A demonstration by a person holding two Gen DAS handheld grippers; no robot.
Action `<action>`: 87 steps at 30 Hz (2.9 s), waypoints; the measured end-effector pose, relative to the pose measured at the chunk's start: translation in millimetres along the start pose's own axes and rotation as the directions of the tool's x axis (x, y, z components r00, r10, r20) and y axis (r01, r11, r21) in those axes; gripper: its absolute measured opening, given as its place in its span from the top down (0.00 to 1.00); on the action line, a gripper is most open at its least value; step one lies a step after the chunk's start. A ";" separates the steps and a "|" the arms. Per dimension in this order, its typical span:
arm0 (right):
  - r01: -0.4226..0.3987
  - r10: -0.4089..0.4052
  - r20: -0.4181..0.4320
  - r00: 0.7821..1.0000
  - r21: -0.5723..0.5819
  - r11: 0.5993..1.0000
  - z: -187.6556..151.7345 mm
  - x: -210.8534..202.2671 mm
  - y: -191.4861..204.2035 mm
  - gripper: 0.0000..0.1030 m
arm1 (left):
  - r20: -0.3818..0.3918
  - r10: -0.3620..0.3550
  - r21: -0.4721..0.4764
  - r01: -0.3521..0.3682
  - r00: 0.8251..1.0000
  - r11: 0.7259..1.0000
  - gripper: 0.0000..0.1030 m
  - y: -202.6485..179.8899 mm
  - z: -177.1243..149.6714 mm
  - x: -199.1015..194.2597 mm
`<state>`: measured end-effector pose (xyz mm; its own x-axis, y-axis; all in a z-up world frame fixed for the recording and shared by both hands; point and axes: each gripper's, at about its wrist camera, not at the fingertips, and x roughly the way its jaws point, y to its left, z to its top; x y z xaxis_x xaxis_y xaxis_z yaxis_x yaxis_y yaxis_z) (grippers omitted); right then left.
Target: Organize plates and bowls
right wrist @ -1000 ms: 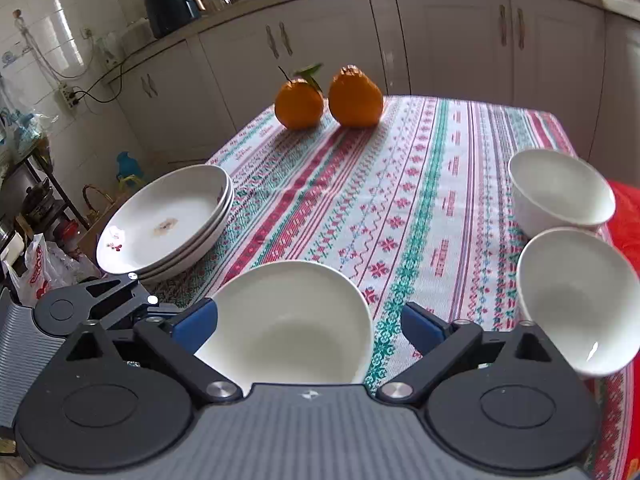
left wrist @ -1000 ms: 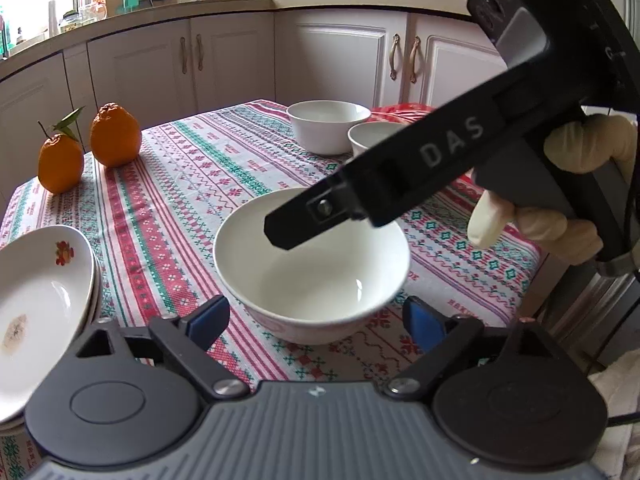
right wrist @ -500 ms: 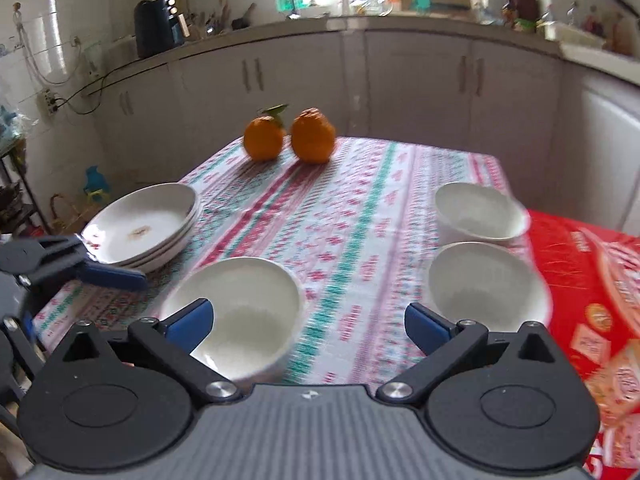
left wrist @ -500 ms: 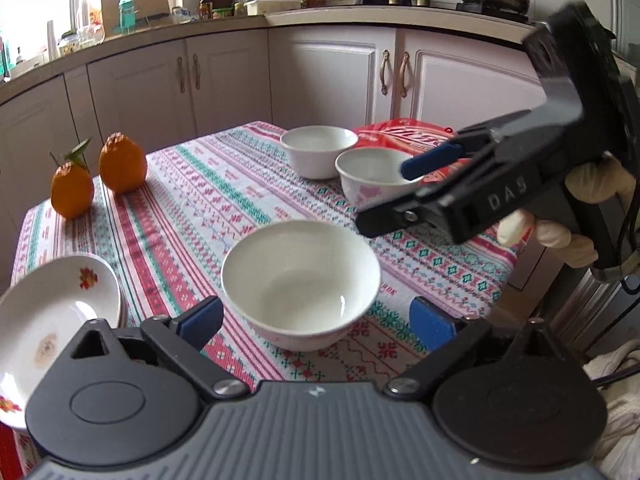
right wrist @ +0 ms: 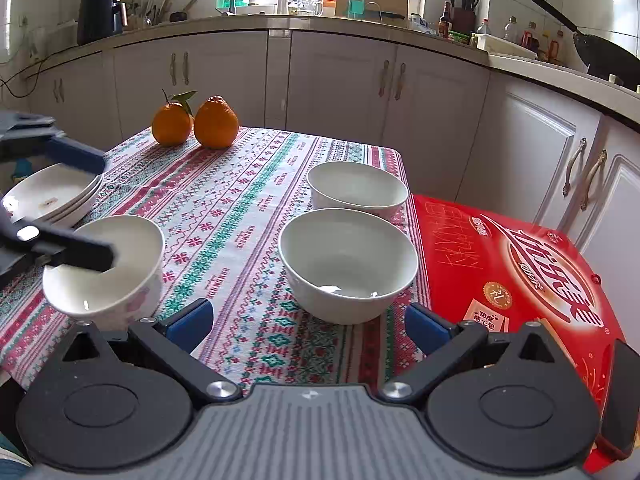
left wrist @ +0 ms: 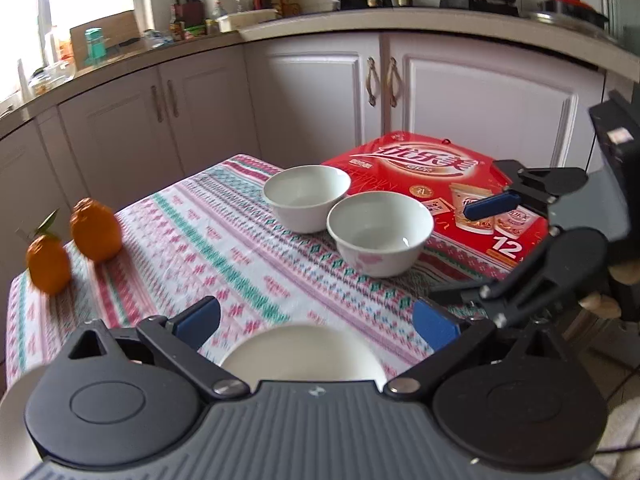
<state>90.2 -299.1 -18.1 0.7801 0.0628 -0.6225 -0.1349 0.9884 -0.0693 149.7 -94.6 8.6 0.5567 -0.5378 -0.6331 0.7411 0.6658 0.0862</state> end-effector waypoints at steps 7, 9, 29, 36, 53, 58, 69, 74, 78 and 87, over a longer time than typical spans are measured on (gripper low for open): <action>0.022 -0.022 -0.003 1.000 0.007 1.000 -1.5 17.6 -16.3 0.00 | -0.041 -0.054 0.017 0.055 0.998 0.998 0.01 -6.6 32.1 50.3; 0.016 -0.016 -0.004 1.000 0.011 1.000 -1.6 24.1 -21.1 0.00 | -0.046 -0.068 0.008 0.069 0.997 0.998 0.01 -6.5 38.7 62.4; -0.062 0.063 0.006 0.998 -0.023 0.998 4.8 58.4 -38.2 0.10 | -0.159 -0.171 -0.041 0.167 0.972 0.985 0.32 -4.6 67.4 145.8; -0.078 0.078 0.004 0.997 -0.026 0.997 3.6 56.9 -39.3 0.14 | -0.177 -0.185 -0.036 0.182 0.967 0.983 0.42 -5.5 69.8 152.5; -0.092 0.091 -0.010 0.996 -0.032 0.995 6.7 54.9 -39.1 0.14 | -0.215 -0.222 -0.023 0.223 0.951 0.975 0.46 -5.8 74.4 156.9; -0.107 0.107 -0.015 0.994 -0.030 0.994 8.6 45.2 -36.1 0.14 | -0.207 -0.216 -0.023 0.215 0.954 0.976 0.46 -9.2 71.7 142.9; -0.149 0.149 -0.016 0.989 -0.028 0.988 17.4 12.5 -15.3 0.14 | -0.157 -0.195 -0.029 0.193 0.968 0.981 0.46 -13.5 65.2 86.7; -0.158 0.158 -0.001 0.987 -0.047 0.986 22.2 -1.7 -0.6 0.14 | -0.136 -0.181 -0.027 0.179 0.974 0.984 0.46 -12.3 60.2 64.2; -0.167 0.168 0.011 0.986 -0.062 0.984 24.0 -12.5 10.5 0.14 | -0.121 -0.164 -0.025 0.162 0.979 0.987 0.46 -11.5 54.6 48.8; -0.198 0.201 0.015 0.980 -0.100 0.975 28.2 -23.8 34.9 0.14 | -0.090 -0.130 -0.052 0.126 0.987 0.991 0.46 -0.7 40.2 18.6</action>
<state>84.1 -262.2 16.3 0.7460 0.2619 -0.6123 -0.3473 0.9375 -0.0222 174.6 -125.8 27.7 0.4197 -0.5710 -0.7056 0.7846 0.6191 -0.0343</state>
